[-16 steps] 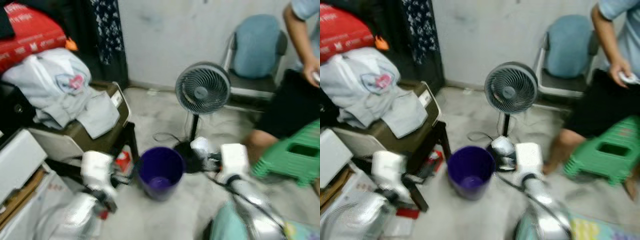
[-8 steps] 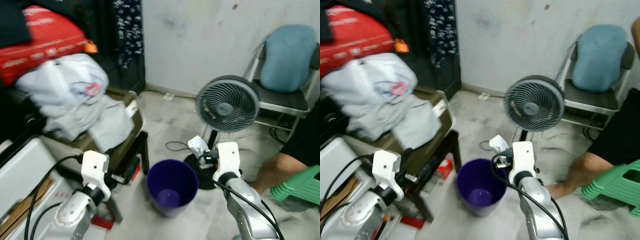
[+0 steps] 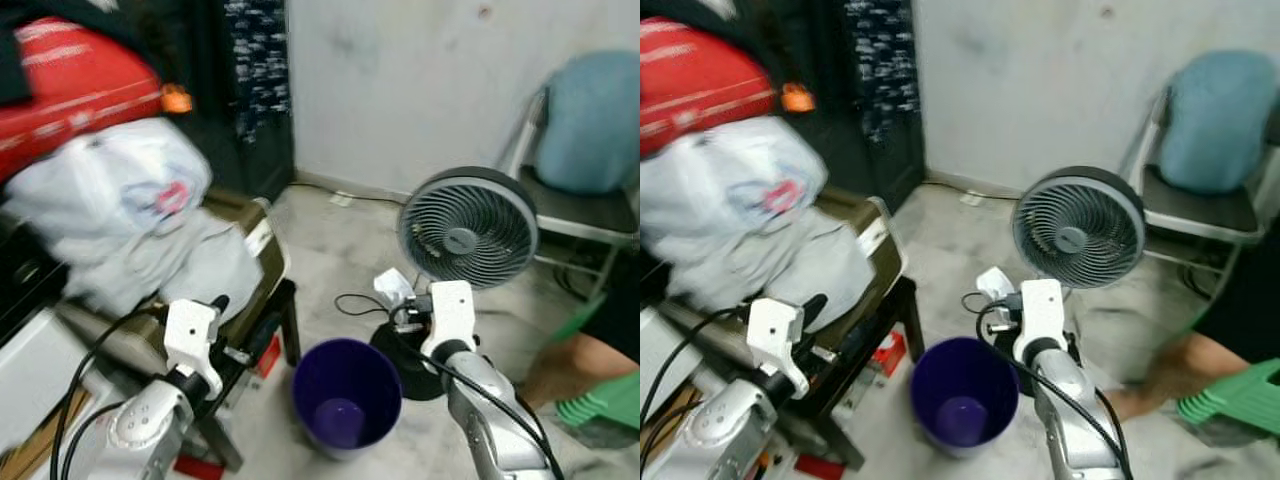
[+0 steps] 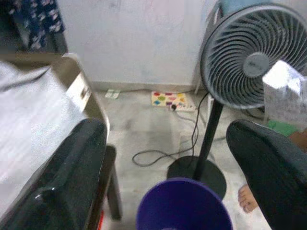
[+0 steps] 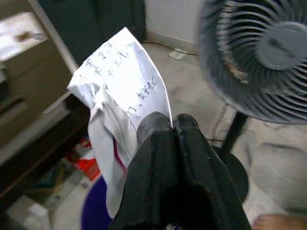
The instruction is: Clean up the room
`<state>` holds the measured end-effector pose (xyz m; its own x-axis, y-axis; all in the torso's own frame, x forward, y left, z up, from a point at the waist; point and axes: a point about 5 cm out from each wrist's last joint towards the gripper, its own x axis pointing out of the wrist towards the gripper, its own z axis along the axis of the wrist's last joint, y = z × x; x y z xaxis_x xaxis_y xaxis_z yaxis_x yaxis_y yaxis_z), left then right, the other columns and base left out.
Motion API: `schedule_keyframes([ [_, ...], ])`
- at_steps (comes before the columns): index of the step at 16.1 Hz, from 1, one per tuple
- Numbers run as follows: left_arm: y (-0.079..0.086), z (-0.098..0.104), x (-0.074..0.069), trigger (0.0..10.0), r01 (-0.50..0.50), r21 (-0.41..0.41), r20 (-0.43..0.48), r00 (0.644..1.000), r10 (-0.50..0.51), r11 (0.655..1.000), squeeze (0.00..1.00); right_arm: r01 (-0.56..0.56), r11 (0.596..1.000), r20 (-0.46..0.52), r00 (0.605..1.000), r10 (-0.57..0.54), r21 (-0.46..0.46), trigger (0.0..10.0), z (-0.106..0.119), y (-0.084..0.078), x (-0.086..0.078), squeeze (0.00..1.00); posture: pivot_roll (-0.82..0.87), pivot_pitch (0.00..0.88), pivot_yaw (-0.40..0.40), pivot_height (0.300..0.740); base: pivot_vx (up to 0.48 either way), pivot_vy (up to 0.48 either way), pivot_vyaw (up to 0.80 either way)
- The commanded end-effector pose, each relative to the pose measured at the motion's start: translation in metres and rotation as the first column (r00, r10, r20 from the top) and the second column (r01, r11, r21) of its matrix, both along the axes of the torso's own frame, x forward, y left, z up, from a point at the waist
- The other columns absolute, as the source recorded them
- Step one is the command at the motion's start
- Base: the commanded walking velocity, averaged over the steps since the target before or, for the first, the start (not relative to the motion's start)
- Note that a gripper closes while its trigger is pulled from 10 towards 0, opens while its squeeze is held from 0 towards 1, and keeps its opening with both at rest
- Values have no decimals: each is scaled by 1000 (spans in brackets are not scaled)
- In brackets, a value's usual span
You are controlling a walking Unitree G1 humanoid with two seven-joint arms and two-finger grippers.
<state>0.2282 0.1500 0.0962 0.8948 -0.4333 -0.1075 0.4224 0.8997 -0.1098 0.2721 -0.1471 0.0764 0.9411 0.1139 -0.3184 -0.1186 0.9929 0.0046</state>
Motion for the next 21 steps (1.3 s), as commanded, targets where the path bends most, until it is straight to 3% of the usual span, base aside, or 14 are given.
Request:
schedule_keyframes([
  [1,-3,0,2,10000,5,1,1,1000,-5,1000,0,45,999,-14,999,-46,-11,10000,-2,-11,1,0,-130,0,14,740,0,0,0],
  [7,-3,-3,0,10000,-9,10,-4,1000,9,1000,0,72,997,-63,995,-72,0,10000,-11,-12,2,0,-124,0,8,740,0,0,0],
  [11,0,-4,9,10000,-42,12,-10,999,42,999,0,88,996,-68,994,-88,1,10000,-10,-14,5,0,-133,0,15,740,0,0,0],
  [14,-1,-10,7,10000,-51,18,-29,998,52,999,0,98,995,-99,990,-98,-12,10000,-16,-19,-1,0,-134,0,9,740,0,0,-677],
  [17,-1,-11,7,10000,-42,23,-28,999,43,999,0,93,996,-82,992,-94,-5,10000,-14,-17,4,0,-126,0,12,740,0,0,-708],
  [21,1,-7,9,10000,-32,15,-13,999,32,999,0,79,997,-60,995,-77,19,10000,-11,-11,5,0,-124,0,21,740,61,0,0],
])
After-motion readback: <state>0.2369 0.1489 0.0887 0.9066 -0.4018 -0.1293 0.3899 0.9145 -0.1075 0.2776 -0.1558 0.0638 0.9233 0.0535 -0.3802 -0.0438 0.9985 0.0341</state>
